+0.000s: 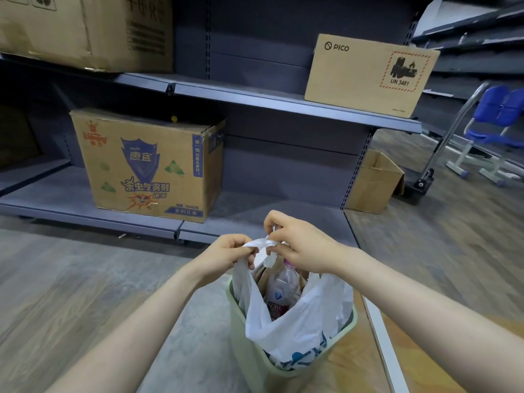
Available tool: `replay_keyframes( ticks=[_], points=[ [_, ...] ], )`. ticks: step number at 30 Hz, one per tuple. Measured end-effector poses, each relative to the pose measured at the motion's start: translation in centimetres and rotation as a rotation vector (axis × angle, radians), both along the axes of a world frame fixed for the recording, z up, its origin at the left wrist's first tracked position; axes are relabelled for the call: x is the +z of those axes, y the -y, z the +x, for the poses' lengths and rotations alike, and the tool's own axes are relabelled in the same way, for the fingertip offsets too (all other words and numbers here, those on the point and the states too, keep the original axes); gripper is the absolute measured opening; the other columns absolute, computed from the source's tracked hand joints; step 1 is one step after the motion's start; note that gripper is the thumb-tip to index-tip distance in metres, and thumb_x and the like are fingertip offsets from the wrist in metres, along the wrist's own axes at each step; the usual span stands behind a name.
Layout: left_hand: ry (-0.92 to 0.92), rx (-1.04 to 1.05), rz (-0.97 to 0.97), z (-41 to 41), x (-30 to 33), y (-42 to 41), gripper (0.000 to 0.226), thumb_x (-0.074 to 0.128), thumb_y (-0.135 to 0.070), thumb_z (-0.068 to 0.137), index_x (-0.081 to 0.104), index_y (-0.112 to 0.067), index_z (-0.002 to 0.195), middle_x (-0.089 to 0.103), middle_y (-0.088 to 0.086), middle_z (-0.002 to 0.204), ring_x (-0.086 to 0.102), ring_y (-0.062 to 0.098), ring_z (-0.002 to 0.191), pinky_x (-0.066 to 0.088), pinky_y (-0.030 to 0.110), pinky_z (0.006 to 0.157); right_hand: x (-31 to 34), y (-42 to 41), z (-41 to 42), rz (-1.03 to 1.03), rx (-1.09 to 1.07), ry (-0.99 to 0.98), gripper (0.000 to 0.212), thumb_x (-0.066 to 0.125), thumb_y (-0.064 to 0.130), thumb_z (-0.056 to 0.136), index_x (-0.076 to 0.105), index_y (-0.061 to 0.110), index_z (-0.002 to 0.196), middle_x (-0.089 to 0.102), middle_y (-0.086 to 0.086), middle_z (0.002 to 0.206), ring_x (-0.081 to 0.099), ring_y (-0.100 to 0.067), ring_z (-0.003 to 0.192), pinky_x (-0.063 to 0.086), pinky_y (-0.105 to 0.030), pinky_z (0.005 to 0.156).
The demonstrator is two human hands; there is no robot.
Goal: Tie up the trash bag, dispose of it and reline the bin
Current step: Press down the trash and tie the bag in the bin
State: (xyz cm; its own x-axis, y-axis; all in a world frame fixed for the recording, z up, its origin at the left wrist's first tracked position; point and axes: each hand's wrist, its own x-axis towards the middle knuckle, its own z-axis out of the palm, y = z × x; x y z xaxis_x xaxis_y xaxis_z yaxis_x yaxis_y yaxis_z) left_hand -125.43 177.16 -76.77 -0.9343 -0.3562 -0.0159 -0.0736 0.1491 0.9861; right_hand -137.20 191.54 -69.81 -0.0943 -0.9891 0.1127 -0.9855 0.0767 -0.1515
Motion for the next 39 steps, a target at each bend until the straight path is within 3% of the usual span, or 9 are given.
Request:
replay_keyframes(
  ticks=[6, 8, 11, 14, 21, 26, 32, 35, 39],
  points=[
    [0.02, -0.071, -0.032, 0.3, 0.4, 0.0, 0.022, 0.056, -0.012, 0.093, 0.061, -0.012, 0.072, 0.065, 0.001, 0.069, 0.059, 0.012, 0.07, 0.039, 0.02, 0.071, -0.8, 0.1, -1.0, -0.025, -0.009, -0.184, 0.029, 0.048, 0.02, 0.092, 0.042, 0.016, 0.064, 0.036, 0.01, 0.088, 0.047, -0.022, 0.075, 0.046, -0.04, 0.063],
    [0.017, -0.109, 0.029, 0.4, 0.3, 0.3, 0.008, 0.062, -0.013, 0.083, 0.066, -0.008, 0.077, 0.068, 0.003, 0.073, 0.062, 0.014, 0.073, 0.041, 0.024, 0.076, -1.0, 0.2, -1.0, -0.055, -0.006, -0.308, 0.026, 0.053, 0.01, 0.082, 0.038, 0.017, 0.062, 0.042, 0.004, 0.089, 0.05, -0.026, 0.077, 0.037, -0.032, 0.052],
    [0.043, -0.12, 0.271, -0.1, 0.8, 0.2, 0.03, 0.057, -0.028, 0.084, 0.069, 0.0, 0.091, 0.072, 0.009, 0.079, 0.066, 0.018, 0.067, 0.05, 0.026, 0.069, -1.4, 0.3, -0.6, -0.234, 0.094, -0.554, 0.016, 0.059, -0.002, 0.06, 0.054, 0.012, 0.056, 0.054, -0.002, 0.077, 0.044, -0.02, 0.068, 0.02, -0.024, 0.048],
    [0.084, -0.101, 0.27, -0.8, 1.7, -0.2, 0.05, 0.034, -0.041, 0.101, 0.069, -0.008, 0.088, 0.071, 0.005, 0.077, 0.062, 0.016, 0.059, 0.051, 0.024, 0.06, -2.5, 0.7, -0.5, -0.444, 0.19, -0.643, 0.026, 0.043, 0.003, 0.074, 0.064, 0.012, 0.062, 0.057, -0.002, 0.075, 0.035, -0.017, 0.072, 0.02, -0.026, 0.054],
    [0.023, 0.09, 0.257, -1.9, 2.7, 0.0, 0.03, 0.056, -0.023, 0.095, 0.063, -0.009, 0.069, 0.058, -0.006, 0.049, 0.051, 0.005, 0.043, 0.038, 0.015, 0.048, -2.1, 1.1, -0.5, -0.619, 0.191, -0.564, 0.019, 0.061, 0.0, 0.073, 0.071, 0.015, 0.07, 0.065, 0.0, 0.076, 0.056, -0.024, 0.07, 0.038, -0.028, 0.05],
    [0.027, 0.36, 0.177, -2.7, 2.4, 1.6, 0.029, 0.053, -0.027, 0.096, 0.06, -0.013, 0.071, 0.063, 0.001, 0.074, 0.058, 0.013, 0.07, 0.039, 0.029, 0.07, -2.5, -0.9, 0.5, -0.488, 0.097, -0.408, 0.007, 0.06, 0.011, 0.077, 0.064, 0.01, 0.072, 0.062, -0.002, 0.088, 0.051, -0.023, 0.083, 0.037, -0.027, 0.061],
    [0.022, 0.522, 0.116, -4.3, 1.5, 2.6, 0.034, 0.051, -0.024, 0.098, 0.061, -0.013, 0.067, 0.055, 0.002, 0.068, 0.038, 0.013, 0.049, 0.025, 0.02, 0.044, -3.7, -5.2, 2.6, -0.318, -0.034, -0.186, 0.024, 0.049, 0.039, 0.086, 0.054, 0.016, 0.08, 0.051, 0.002, 0.097, 0.043, -0.013, 0.092, 0.032, -0.025, 0.077],
    [0.031, 0.576, 0.169, -5.1, 1.0, 2.7, 0.033, 0.051, -0.021, 0.098, 0.061, -0.01, 0.067, 0.053, 0.003, 0.064, 0.03, 0.013, 0.048, 0.022, 0.016, 0.037, -4.1, -6.4, 2.7, -0.343, -0.033, -0.237, 0.024, 0.046, 0.035, 0.091, 0.055, 0.017, 0.078, 0.052, 0.002, 0.094, 0.043, -0.013, 0.088, 0.027, -0.021, 0.08],
    [0.049, 0.663, 0.111, -6.0, 0.1, 3.3, 0.032, 0.052, -0.018, 0.097, 0.063, -0.006, 0.069, 0.05, 0.003, 0.058, 0.033, 0.015, 0.051, 0.026, 0.024, 0.046, -4.9, -7.2, 2.3, -0.372, 0.035, -0.301, 0.02, 0.048, 0.023, 0.091, 0.054, 0.013, 0.074, 0.055, 0.003, 0.088, 0.049, -0.018, 0.088, 0.033, -0.024, 0.084]
  ],
)
